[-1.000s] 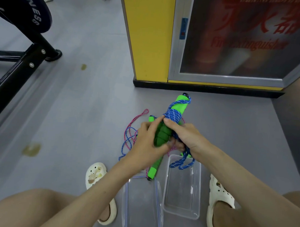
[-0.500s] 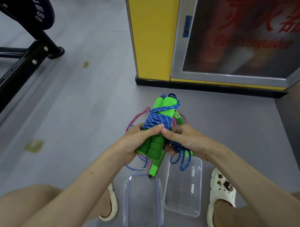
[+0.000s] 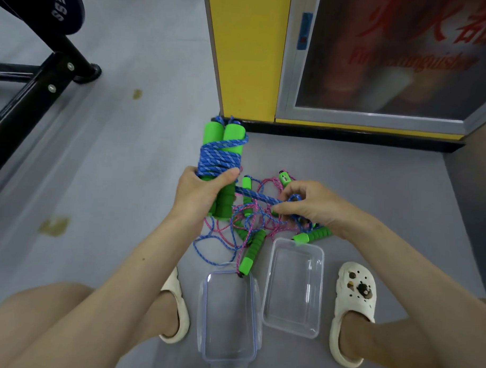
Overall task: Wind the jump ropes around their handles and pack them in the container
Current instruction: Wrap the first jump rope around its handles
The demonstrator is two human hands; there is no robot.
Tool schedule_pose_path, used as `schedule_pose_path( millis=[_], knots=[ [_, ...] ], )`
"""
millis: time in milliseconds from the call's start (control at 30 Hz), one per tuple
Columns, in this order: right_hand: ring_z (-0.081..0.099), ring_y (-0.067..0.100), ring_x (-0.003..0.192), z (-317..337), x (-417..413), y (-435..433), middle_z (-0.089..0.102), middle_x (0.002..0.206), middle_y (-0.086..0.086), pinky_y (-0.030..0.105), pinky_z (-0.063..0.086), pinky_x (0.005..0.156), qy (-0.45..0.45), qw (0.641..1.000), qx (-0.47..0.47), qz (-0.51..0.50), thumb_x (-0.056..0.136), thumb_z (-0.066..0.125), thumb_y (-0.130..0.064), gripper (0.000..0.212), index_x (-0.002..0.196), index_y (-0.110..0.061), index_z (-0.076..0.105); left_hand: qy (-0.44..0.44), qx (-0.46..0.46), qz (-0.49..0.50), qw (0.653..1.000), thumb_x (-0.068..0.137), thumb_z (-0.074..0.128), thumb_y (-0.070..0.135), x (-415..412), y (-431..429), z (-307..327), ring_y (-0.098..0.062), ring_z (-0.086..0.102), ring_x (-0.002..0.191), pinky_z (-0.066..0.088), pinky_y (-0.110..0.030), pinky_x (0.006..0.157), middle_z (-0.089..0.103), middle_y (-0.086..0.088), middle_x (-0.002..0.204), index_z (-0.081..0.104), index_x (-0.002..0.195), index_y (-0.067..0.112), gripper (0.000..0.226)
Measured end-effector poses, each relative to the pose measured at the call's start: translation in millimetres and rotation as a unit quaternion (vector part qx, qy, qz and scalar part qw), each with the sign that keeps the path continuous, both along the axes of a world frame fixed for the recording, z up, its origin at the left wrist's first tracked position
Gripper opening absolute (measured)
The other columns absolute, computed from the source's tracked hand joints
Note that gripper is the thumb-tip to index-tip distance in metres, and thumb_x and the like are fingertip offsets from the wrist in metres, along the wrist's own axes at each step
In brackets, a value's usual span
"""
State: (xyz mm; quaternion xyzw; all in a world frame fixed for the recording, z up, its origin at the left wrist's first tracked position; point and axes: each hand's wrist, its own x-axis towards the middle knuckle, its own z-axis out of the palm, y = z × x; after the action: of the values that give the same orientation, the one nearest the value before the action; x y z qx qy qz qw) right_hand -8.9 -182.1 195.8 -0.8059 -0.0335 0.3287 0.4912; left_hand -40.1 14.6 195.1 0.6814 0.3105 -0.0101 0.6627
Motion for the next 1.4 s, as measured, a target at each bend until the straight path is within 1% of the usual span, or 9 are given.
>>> schedule_pose_path(
  millis=[167,267,433,667,967,1067,1167,1233,1400],
  knots=[
    [0.068,0.026,0.074,6,1,-15,0.069,0.083,0.018,0.033,0.054,0.073,0.036,0.995,-0.002,0.092,0.084,0.069,-0.011,0.009,0.085,-0.011,0.060,-0.009,0.086,0.025,0.996,0.062,0.087,0.039,0,12,-5,-0.025,0.069,0.087,0.058,-0.044,0.075,0.067,-0.007,0.100,0.052,0.102,0.014,0.059],
    [0.070,0.030,0.083,12,5,-24,0.071,0.090,0.021,0.035,0.055,0.074,0.086,0.988,0.030,0.126,0.086,0.064,-0.014,0.008,0.090,-0.011,0.058,-0.009,0.072,0.040,0.997,0.060,0.088,0.039,0,19,-4,-0.032,0.070,0.085,0.058,-0.053,0.073,0.068,-0.013,0.102,0.050,0.099,0.017,0.059],
    [0.071,0.021,0.079,15,4,-34,0.073,0.087,0.012,0.031,0.055,0.071,0.116,0.978,0.000,0.175,0.085,0.065,-0.007,0.013,0.091,-0.012,0.056,-0.012,0.067,0.053,0.996,0.067,0.086,0.033,0,20,-2,-0.033,0.071,0.083,0.059,-0.050,0.071,0.068,-0.013,0.101,0.047,0.106,0.014,0.058],
    [0.072,0.024,0.073,11,12,-43,0.073,0.086,0.014,0.034,0.060,0.071,0.090,0.983,0.102,-0.123,0.090,0.058,-0.005,0.010,0.099,-0.009,0.057,0.000,0.055,0.067,0.996,0.062,0.087,0.041,1,23,-6,-0.033,0.069,0.090,0.057,-0.054,0.079,0.067,-0.012,0.106,0.047,0.093,0.024,0.054],
    [0.071,0.020,0.062,10,12,-42,0.071,0.077,0.011,0.030,0.058,0.058,0.175,0.923,0.204,-0.276,0.098,0.040,-0.003,0.025,0.090,-0.006,0.063,-0.005,0.088,0.040,0.995,0.066,0.085,0.039,2,15,-9,-0.032,0.070,0.088,0.057,-0.052,0.078,0.066,-0.010,0.106,0.048,0.108,0.016,0.061],
    [0.068,0.014,0.059,7,13,-41,0.068,0.077,0.006,0.022,0.055,0.051,0.131,0.921,0.164,-0.327,0.098,0.043,-0.003,0.026,0.084,-0.010,0.064,-0.007,0.102,0.024,0.994,0.064,0.084,0.043,1,11,-10,-0.031,0.069,0.090,0.057,-0.051,0.080,0.066,-0.009,0.106,0.048,0.109,0.017,0.063],
    [0.066,0.010,0.054,7,15,-45,0.069,0.079,0.009,0.017,0.053,0.049,0.076,0.950,0.116,-0.279,0.091,0.056,-0.002,0.013,0.096,-0.004,0.068,-0.012,0.129,0.014,0.991,0.065,0.084,0.042,1,10,-10,-0.030,0.068,0.090,0.057,-0.050,0.080,0.064,-0.008,0.107,0.045,0.107,0.020,0.062],
    [0.062,0.007,0.050,10,14,-46,0.068,0.076,0.010,0.015,0.051,0.048,0.080,0.965,0.114,-0.220,0.083,0.066,-0.005,0.021,0.103,0.001,0.068,-0.012,0.133,0.023,0.991,0.065,0.084,0.042,2,13,-10,-0.030,0.068,0.091,0.057,-0.051,0.081,0.063,-0.007,0.108,0.045,0.107,0.020,0.061],
    [0.057,0.008,0.054,10,6,-42,0.066,0.070,0.007,0.016,0.048,0.050,0.019,0.998,-0.043,-0.049,0.077,0.075,-0.015,0.014,0.087,-0.006,0.072,-0.001,0.132,0.026,0.991,0.065,0.085,0.042,0,19,-12,-0.031,0.068,0.091,0.056,-0.051,0.081,0.064,-0.007,0.108,0.046,0.109,0.019,0.063]
  ],
)
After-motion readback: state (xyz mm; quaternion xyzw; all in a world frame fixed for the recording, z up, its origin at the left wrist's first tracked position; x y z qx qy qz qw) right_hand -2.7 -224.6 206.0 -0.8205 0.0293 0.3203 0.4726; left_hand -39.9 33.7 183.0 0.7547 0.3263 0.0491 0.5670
